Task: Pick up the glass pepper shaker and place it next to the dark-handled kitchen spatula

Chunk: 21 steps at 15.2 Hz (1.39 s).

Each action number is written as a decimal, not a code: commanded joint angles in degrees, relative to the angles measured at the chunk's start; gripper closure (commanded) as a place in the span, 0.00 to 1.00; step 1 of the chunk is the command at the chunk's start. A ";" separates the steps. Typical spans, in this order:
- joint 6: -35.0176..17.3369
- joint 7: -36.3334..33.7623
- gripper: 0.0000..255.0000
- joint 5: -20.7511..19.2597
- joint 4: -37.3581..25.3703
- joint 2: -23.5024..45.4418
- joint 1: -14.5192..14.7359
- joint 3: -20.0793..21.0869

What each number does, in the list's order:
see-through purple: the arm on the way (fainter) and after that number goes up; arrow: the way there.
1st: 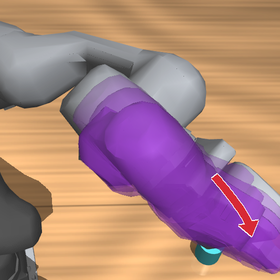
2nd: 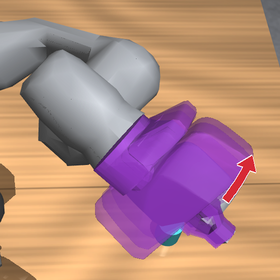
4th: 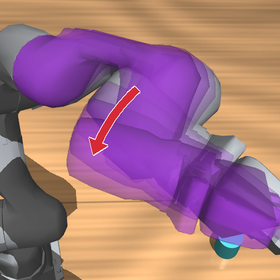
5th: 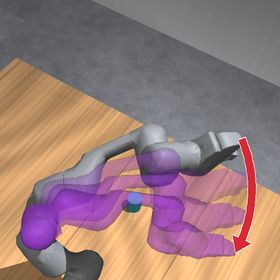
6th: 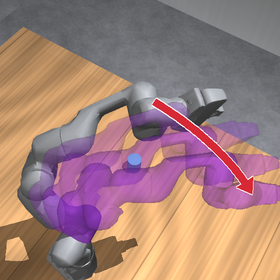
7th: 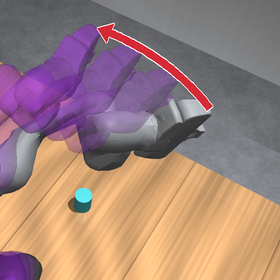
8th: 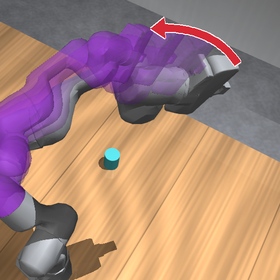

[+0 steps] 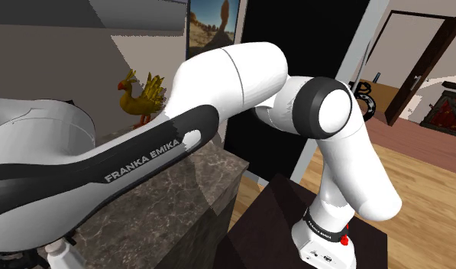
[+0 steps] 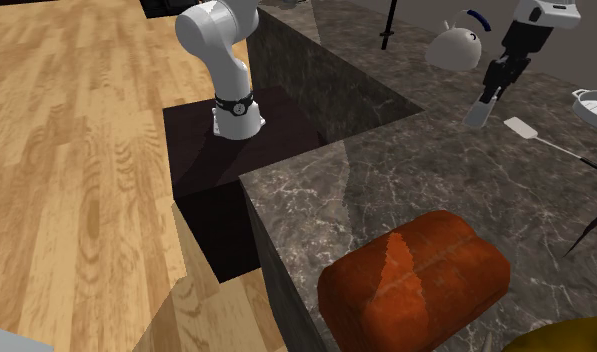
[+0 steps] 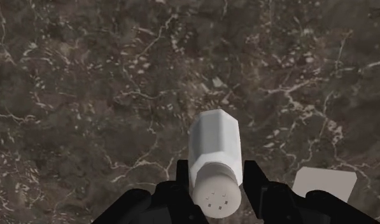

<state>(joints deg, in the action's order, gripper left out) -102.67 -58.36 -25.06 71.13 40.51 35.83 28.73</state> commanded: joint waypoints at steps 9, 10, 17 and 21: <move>-0.90 -0.18 1.00 -0.24 0.36 0.57 0.03 -0.16; -0.90 -0.18 0.00 -0.24 0.36 0.57 0.03 -0.16; 2.58 0.37 0.00 0.18 -2.90 0.16 0.79 0.09; 5.92 0.89 0.00 0.42 -6.43 0.15 1.69 0.21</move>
<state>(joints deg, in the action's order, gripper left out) -97.07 -57.57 -24.71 64.81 40.82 37.57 28.90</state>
